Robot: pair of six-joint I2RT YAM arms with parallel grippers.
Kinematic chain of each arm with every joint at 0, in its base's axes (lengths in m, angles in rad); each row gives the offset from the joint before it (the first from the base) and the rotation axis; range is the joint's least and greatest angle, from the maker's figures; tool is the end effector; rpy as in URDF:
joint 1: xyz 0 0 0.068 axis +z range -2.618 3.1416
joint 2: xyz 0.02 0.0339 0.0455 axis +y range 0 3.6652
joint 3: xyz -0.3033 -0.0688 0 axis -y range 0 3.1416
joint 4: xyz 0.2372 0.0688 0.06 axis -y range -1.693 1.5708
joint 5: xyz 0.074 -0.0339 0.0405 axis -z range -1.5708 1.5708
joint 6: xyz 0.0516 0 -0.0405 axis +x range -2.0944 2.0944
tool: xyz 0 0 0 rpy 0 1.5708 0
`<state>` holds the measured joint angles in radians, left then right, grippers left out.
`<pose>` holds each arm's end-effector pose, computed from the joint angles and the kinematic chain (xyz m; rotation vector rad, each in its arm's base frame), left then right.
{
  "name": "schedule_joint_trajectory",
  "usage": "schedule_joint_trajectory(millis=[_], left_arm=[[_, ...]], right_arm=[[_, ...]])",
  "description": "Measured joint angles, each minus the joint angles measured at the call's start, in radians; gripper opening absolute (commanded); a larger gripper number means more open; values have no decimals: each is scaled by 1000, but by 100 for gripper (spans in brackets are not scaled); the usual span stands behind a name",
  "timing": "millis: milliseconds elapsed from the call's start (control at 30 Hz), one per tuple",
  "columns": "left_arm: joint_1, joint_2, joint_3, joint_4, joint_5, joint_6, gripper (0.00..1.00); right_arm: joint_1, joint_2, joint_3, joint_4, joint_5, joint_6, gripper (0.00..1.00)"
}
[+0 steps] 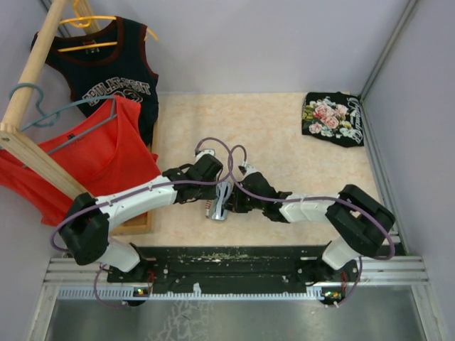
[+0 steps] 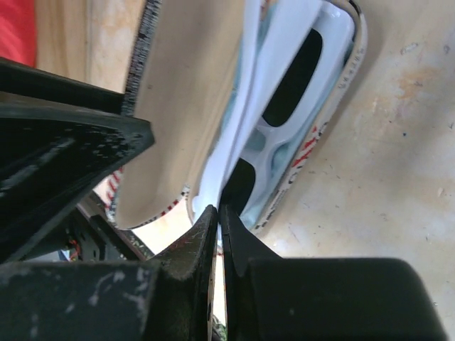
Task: Organize the sunglasses
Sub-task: Place the sunglasses in the sunglasses case, then close the sunglasses case at the center of the board.
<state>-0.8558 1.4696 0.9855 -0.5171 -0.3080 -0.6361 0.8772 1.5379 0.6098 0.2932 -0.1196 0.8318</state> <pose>0.2043 -0.2115 0.2542 0.1620 2.5100 -0.2128 0.1877 0.2354 0.1884 -0.1281 2.4166 1.0171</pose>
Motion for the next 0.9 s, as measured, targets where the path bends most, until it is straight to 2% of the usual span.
schedule_joint_trajectory(millis=[300,500,733,900], left_arm=[[0,0,0,0,-3,0,39],[0,0,0,0,-3,0,40],[0,0,0,0,-3,0,40],[0,0,0,0,-2,0,40]], right_arm=[[0,-96,-26,21,14,0,7],[3,-164,-55,-52,134,2,11],[-1,-126,-56,-82,186,3,19],[-19,-57,-55,-49,171,14,20]])
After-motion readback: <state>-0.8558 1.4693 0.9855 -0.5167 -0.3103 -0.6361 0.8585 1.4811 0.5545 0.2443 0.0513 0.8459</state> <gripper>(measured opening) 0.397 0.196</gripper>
